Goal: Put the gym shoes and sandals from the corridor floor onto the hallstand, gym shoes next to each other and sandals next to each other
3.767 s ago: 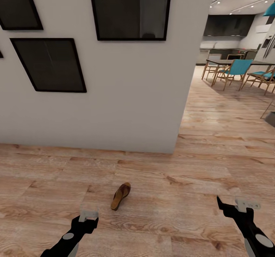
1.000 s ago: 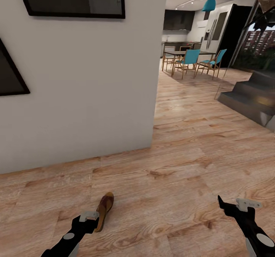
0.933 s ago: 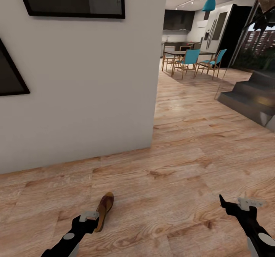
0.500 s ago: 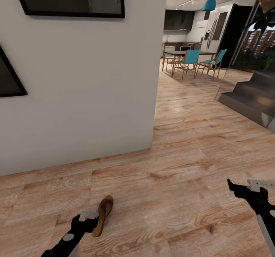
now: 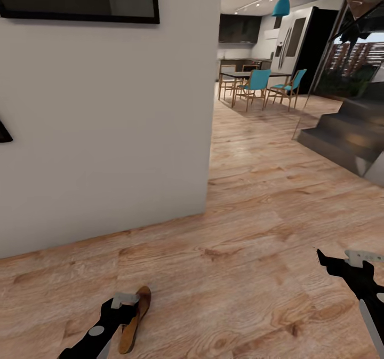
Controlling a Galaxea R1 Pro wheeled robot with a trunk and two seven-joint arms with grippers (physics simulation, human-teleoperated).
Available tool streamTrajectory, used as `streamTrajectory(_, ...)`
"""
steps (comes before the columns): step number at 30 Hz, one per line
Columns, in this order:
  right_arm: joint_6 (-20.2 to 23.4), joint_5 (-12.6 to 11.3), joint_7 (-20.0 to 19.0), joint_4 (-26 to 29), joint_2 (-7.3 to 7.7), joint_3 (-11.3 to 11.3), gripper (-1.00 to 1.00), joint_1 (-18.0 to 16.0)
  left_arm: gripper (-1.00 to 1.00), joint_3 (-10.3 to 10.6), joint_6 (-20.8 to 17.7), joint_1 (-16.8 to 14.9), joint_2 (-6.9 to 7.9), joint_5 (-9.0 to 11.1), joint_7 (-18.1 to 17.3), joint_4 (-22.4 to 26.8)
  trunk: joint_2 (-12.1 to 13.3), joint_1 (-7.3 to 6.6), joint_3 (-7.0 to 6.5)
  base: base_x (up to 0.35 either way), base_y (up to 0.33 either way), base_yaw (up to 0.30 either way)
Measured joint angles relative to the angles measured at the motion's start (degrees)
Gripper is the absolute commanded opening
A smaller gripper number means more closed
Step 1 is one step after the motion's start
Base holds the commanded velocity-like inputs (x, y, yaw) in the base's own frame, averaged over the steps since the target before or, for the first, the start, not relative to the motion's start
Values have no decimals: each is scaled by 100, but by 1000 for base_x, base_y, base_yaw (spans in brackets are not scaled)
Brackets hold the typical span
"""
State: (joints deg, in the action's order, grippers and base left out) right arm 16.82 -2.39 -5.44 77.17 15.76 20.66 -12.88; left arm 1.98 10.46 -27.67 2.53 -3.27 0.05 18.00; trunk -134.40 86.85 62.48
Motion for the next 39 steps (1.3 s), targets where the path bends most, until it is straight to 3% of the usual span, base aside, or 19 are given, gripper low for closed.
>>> streamTrajectory(14, 0, 0, 0, 125, -8, 0, 100, -1, 100, -17, -7, -1, 7, 1, 4, 14, 0, 0, -12, 1, 0, -78)
streamTrajectory(29, 5, 1, 0, 141, -11, 6, 100, -1, 100, -31, 12, 3, 14, 12, 9, 5, -600, 329, 299, 0, 0, -1)
streamTrajectory(36, 9, 0, 0, 145, -11, 10, 100, -1, 100, -26, 479, 20, 46, -1, -3, -56, -881, 483, 487, 0, 0, 0)
streamTrajectory(39, 9, 0, 0, 149, -11, 14, 100, -1, 100, -33, 570, 19, 58, 5, -29, -67, -886, 492, 580, 0, 0, 0)
